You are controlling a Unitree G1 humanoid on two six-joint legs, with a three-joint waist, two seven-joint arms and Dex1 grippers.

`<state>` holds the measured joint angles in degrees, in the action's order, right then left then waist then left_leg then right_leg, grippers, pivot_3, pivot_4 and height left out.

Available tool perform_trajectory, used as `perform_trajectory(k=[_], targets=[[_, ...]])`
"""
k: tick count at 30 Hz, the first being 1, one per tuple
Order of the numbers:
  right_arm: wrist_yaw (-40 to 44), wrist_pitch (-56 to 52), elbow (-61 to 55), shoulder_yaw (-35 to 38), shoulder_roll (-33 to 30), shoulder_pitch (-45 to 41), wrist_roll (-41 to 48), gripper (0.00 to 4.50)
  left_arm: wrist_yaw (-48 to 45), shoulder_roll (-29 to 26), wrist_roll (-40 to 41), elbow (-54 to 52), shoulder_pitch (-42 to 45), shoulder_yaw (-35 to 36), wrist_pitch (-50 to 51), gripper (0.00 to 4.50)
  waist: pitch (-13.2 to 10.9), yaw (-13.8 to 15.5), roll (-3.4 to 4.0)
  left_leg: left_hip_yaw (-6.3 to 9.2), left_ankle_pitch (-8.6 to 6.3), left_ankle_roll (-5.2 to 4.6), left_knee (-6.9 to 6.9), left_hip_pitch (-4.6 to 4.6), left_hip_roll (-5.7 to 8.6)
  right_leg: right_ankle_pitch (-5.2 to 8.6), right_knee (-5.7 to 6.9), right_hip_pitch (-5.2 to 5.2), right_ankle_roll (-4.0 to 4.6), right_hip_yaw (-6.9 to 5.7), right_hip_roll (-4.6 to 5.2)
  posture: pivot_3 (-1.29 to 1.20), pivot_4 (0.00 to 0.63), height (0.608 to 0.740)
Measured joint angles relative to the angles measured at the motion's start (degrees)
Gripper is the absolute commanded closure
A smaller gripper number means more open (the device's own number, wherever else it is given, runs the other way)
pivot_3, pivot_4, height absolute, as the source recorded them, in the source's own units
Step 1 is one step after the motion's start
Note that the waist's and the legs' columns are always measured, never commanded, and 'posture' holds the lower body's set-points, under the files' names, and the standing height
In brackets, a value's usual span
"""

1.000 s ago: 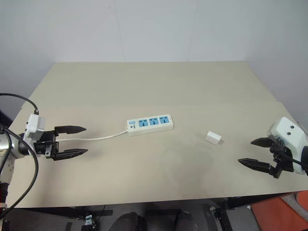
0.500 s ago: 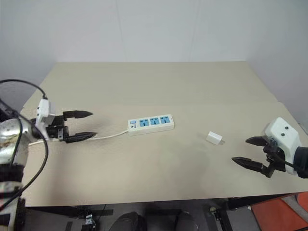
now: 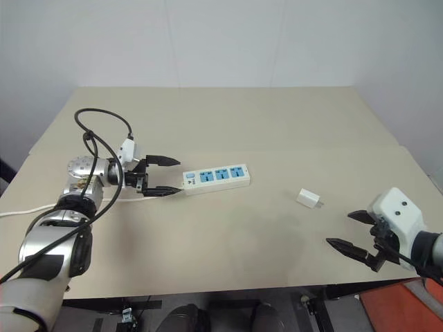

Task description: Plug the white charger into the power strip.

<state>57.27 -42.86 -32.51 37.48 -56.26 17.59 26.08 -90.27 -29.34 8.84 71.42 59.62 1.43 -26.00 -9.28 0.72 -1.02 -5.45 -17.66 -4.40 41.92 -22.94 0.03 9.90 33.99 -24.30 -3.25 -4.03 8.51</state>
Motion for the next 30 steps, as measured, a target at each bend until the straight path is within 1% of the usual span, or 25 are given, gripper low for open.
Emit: perform_trajectory(k=[4,13,18,24,30], targets=[[-0.53,-0.67,-1.66,0.97,1.09,1.25,0.08,0.0,2.03,1.02,-2.06,2.03,0.23,0.02,-1.5,0.02,0.0,-0.15,0.0,0.02,-0.07,-0.11,0.01,0.03,-0.08,-0.01,0.02,-0.01,-0.01,0.04,0.01,0.0,0.15,0.74],[-1.18,-1.59,-3.1,1.8,1.15,1.22,1.31,0.0,10.76,1.51,-6.03,4.17,0.28,0.13,-2.49,0.02,-0.01,0.06,-0.03,0.02,-0.07,-0.11,0.01,0.0,-0.05,-0.01,0.01,-0.01,-0.03,0.02,0.03,0.0,0.15,0.74],[-1.92,-1.7,-3.09,1.79,1.15,1.19,1.64,0.0,14.26,2.38,-8.09,5.28,0.28,0.13,-1.25,0.02,-0.01,0.05,-0.03,0.03,-0.07,-0.12,0.01,0.0,-0.05,-0.02,0.01,0.0,-0.03,0.02,0.02,0.0,0.15,0.74],[-2.93,-2.88,-3.5,1.81,1.15,1.36,2.14,0.0,21.96,3.34,-11.58,6.03,0.32,-0.1,0.74,0.02,-0.02,0.04,-0.04,0.03,-0.07,-0.11,0.01,0.0,-0.05,-0.02,0.01,0.0,-0.03,0.02,0.03,0.0,0.15,0.74],[-3.9,-3.96,-5.66,3.0,1.96,2.99,2.28,0.0,23.92,4.99,-13.27,6.19,0.32,-0.06,2.71,0.02,-0.02,0.11,-0.05,0.03,-0.07,-0.11,0.01,-0.01,-0.04,-0.02,0.01,-0.01,-0.04,0.02,0.03,0.0,0.15,0.74]])
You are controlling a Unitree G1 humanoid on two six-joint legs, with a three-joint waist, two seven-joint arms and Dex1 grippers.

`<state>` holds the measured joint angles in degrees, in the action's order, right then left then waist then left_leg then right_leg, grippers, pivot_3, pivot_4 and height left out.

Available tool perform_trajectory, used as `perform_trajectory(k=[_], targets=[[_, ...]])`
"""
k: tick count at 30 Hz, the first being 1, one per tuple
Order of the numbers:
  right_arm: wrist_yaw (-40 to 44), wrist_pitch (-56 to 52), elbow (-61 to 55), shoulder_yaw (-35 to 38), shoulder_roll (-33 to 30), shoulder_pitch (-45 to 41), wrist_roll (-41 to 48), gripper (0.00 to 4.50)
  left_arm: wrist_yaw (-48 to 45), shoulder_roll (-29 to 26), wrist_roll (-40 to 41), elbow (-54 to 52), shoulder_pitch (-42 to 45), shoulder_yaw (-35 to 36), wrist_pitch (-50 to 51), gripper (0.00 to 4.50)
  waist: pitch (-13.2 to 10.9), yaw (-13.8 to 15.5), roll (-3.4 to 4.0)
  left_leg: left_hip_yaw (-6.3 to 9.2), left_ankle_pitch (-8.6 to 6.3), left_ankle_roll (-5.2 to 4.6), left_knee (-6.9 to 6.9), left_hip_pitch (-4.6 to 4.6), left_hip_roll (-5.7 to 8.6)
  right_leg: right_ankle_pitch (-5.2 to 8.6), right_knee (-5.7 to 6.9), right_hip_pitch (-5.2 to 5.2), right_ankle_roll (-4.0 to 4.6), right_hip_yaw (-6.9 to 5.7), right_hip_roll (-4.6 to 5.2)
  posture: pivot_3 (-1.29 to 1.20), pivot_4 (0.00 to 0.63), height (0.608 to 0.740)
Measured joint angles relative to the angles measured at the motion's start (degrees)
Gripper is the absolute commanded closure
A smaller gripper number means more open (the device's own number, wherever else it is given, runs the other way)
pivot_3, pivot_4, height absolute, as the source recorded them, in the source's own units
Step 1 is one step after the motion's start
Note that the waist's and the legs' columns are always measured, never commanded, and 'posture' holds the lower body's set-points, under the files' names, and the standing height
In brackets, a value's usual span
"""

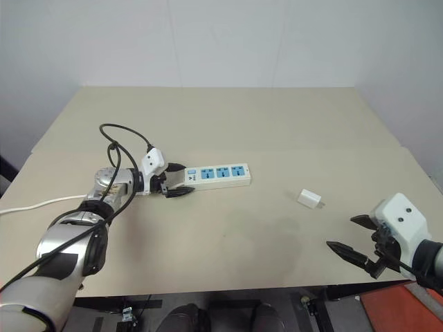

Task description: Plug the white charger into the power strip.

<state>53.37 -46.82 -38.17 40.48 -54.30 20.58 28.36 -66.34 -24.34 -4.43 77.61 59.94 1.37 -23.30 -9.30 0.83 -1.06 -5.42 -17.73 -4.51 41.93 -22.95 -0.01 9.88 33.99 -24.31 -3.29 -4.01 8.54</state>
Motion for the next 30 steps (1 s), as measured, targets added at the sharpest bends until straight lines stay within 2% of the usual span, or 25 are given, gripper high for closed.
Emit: perform_trajectory(k=[4,7,9,10,21,30], targets=[[-0.58,-0.69,-1.14,0.76,0.74,0.58,0.08,0.0,-0.22,0.61,-0.31,0.37,0.0,-0.01,1.63,0.02,0.0,-0.08,-0.01,0.0,0.0,0.0,0.01,0.02,0.0,0.0,0.01,0.01,0.0,0.0,0.0,0.0,0.15,0.74],[-1.29,-1.23,-1.84,0.76,1.03,0.58,0.11,0.0,-0.08,0.95,-0.85,0.39,-0.01,0.0,2.24,0.61,0.0,-0.07,-0.01,0.0,0.0,0.0,0.01,0.02,-0.01,0.0,0.01,0.01,0.0,0.0,0.0,0.0,0.15,0.74],[-1.73,-1.39,-1.97,0.76,1.46,0.58,0.15,0.0,-0.38,0.92,-1.01,0.39,-0.01,0.1,2.3,1.17,0.01,0.05,-0.01,0.0,0.0,0.0,0.01,0.03,0.01,0.0,0.01,0.03,0.0,0.0,0.02,0.0,0.15,0.74],[-1.85,-1.43,-2.02,0.76,1.51,0.56,0.16,0.0,-0.11,0.89,-1.02,0.4,-0.01,0.27,2.43,1.27,0.01,0.12,-0.02,0.01,0.0,0.0,0.02,0.01,0.01,0.0,0.01,0.02,-0.01,0.0,0.02,0.0,0.15,0.74],[-3.36,-1.44,-2.2,-0.37,1.53,-0.12,0.16,0.0,0.03,0.78,-1.69,0.39,-0.02,0.52,2.17,1.27,0.02,0.09,-0.03,0.01,-0.01,-0.01,0.04,0.06,0.0,-0.01,0.03,0.05,-0.01,0.0,0.03,0.0,0.15,0.74],[-4.33,-1.44,-2.22,-2.36,2.1,-0.53,0.13,0.0,-13.95,-2.53,2.48,-3.23,-5.71,2.62,-2.27,1.27,0.03,-0.31,-0.02,-0.04,0.0,0.01,0.04,0.06,-0.03,-0.01,0.02,0.0,-0.01,0.02,0.02,0.0,0.15,0.74]])
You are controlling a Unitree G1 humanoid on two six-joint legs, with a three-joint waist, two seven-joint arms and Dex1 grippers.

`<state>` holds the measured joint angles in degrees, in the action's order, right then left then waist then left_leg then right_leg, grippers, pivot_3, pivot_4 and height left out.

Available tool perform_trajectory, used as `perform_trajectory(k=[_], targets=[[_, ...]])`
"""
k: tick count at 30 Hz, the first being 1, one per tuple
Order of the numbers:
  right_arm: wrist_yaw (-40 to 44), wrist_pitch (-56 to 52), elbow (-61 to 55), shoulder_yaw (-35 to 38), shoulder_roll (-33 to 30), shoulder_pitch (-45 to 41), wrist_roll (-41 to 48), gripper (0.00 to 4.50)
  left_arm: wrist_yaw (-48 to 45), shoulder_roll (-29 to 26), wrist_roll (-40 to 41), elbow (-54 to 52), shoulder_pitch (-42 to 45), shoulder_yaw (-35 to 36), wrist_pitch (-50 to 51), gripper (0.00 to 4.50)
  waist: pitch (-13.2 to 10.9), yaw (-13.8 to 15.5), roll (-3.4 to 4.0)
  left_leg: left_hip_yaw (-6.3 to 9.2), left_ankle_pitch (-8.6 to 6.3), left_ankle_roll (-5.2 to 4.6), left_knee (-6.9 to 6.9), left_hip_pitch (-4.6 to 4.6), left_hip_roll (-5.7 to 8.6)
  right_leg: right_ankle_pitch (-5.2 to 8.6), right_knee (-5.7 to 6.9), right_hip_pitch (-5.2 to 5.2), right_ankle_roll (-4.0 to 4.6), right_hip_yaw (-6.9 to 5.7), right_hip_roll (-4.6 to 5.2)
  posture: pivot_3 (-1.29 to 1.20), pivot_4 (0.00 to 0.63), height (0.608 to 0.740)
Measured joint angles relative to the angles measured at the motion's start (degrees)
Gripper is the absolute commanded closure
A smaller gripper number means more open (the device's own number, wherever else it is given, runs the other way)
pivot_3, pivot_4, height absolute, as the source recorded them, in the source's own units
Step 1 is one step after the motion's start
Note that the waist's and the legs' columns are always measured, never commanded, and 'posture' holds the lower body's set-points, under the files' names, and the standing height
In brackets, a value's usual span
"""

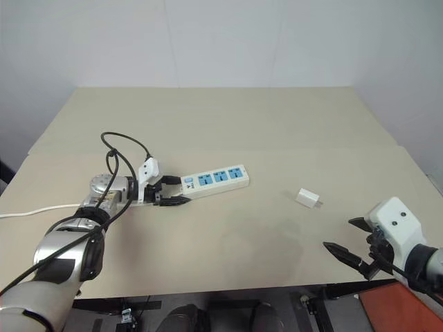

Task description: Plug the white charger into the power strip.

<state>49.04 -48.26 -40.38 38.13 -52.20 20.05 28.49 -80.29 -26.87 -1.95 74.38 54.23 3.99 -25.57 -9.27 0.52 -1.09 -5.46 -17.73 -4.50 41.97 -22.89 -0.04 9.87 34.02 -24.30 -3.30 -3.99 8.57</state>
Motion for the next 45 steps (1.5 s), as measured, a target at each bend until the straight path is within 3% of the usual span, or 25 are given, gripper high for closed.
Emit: perform_trajectory(k=[12,25,29,33,40,45], targets=[[-1.14,0.62,3.25,-7.75,-0.22,-5.97,-0.49,0.0,-4.58,-4.4,6.59,-15.66,-11.51,0.58,0.82,1.27,0.03,-0.16,0.04,-0.01,0.0,0.01,0.0,0.05,-0.02,0.0,0.02,0.01,0.02,0.05,0.0,0.0,0.15,0.74],[-1.73,1.98,3.87,-8.59,0.07,-4.54,-1.36,0.0,-4.88,-7.89,11.29,-37.35,-18.77,-1.41,21.83,1.27,0.03,0.27,0.04,0.01,0.03,0.06,0.01,0.01,0.0,0.0,0.02,0.02,0.01,0.03,0.0,0.0,0.15,0.74],[-1.85,2.02,3.85,-8.59,0.34,-3.88,-1.45,0.0,-2.47,-8.13,11.55,-40.18,-19.1,-1.44,23.55,1.27,0.03,0.17,0.04,0.01,0.04,0.07,0.0,0.04,0.02,0.01,0.02,0.04,0.01,0.03,-0.01,0.0,0.15,0.74],[-1.86,2.09,3.86,-8.6,0.37,-3.91,-1.68,0.0,-2.68,-8.45,12.49,-41.63,-20.5,-1.71,25.57,0.03,0.03,0.09,0.04,0.0,0.04,0.08,0.0,0.03,0.01,0.01,0.02,0.03,0.0,0.04,-0.01,0.0,0.15,0.74],[-1.85,2.47,3.91,-8.64,0.37,-4.21,-2.45,0.0,-1.6,-7.98,13.29,-43.05,-21.37,-1.92,24.65,0.03,0.03,0.23,0.04,0.01,0.06,0.1,0.0,0.05,0.03,0.01,0.01,0.05,0.01,0.04,-0.01,0.0,0.15,0.74],[-1.82,2.57,3.95,-8.86,0.37,-4.63,-2.47,0.0,-1.97,-4.56,16.96,-40.54,-21.17,-0.27,16.34,0.03,0.03,0.19,0.04,0.01,0.06,0.11,0.0,0.04,0.02,0.01,0.01,0.03,0.02,0.04,-0.01,0.0,0.15,0.74]])
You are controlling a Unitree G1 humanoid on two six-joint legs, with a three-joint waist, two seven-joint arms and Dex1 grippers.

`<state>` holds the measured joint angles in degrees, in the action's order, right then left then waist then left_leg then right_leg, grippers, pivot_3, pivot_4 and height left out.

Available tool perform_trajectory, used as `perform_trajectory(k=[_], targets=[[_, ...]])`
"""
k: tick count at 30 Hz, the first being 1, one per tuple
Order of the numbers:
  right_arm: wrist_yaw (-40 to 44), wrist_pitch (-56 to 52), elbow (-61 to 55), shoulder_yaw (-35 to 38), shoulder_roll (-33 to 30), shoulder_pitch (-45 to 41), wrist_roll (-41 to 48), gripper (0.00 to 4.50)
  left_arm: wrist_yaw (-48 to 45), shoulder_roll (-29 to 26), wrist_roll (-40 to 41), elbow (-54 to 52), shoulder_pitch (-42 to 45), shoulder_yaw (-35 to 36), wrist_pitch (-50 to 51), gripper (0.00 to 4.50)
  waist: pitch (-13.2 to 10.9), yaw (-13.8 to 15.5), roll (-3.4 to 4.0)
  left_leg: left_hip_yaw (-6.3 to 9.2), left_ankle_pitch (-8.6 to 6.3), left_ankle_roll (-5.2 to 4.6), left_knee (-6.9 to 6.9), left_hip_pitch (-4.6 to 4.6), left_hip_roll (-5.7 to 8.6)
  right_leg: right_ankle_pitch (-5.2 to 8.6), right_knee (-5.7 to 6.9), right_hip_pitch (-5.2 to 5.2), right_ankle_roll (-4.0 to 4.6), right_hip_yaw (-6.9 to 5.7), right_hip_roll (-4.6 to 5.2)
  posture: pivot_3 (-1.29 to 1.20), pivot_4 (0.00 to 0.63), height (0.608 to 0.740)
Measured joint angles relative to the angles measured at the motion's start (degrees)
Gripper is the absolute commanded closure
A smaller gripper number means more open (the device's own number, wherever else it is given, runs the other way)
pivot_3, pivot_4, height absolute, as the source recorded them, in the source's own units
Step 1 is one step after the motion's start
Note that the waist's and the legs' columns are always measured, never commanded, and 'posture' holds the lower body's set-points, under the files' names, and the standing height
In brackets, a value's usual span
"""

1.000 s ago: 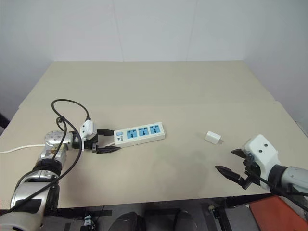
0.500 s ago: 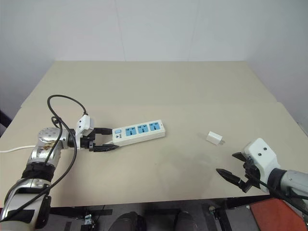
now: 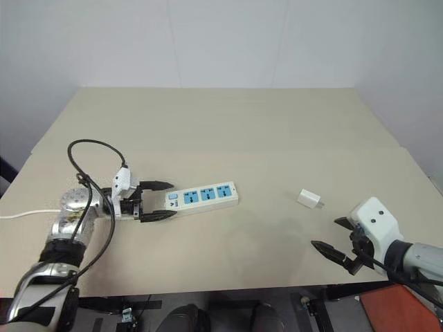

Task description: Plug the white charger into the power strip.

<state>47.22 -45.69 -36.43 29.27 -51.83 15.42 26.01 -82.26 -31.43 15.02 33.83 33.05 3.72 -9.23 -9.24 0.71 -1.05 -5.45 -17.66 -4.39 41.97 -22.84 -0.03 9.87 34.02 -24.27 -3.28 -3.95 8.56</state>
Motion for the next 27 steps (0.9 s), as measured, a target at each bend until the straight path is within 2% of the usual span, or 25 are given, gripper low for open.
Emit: perform_trajectory(k=[6,11,18,27], targets=[[-0.01,0.0,0.32,-1.29,0.0,-1.12,0.01,0.0,-8.32,0.06,2.17,12.91,6.53,0.74,-8.45,0.03,0.0,-0.04,0.0,-0.02,0.0,0.0,0.01,0.03,0.05,0.0,-0.02,0.02,0.0,0.01,0.0,0.0,0.15,0.74],[0.32,-0.01,0.43,-1.15,-0.13,-0.76,0.06,0.0,-9.81,1.43,3.1,24.05,11.09,1.14,-12.46,0.03,0.0,0.1,-0.01,-0.01,-0.02,-0.05,0.02,-0.05,0.1,-0.01,-0.02,0.01,-0.01,-0.03,0.0,0.0,0.15,0.74],[1.68,-0.62,-0.3,2.52,-1.05,1.8,0.19,0.0,-9.89,4.54,5.31,29.77,11.79,0.47,-14.46,0.03,0.01,0.0,-0.02,0.01,-0.06,-0.11,0.04,-0.03,0.02,-0.01,0.0,0.02,-0.01,-0.02,0.0,0.0,0.15,0.74],[2.73,-1.36,-0.76,3.82,-1.84,1.85,1.07,0.0,-9.91,4.92,5.26,33.7,12.05,0.3,-17.54,0.03,0.01,-0.03,-0.02,0.01,-0.07,-0.13,0.04,-0.03,0.02,-0.01,-0.01,0.01,-0.01,-0.01,0.0,0.0,0.15,0.74]])
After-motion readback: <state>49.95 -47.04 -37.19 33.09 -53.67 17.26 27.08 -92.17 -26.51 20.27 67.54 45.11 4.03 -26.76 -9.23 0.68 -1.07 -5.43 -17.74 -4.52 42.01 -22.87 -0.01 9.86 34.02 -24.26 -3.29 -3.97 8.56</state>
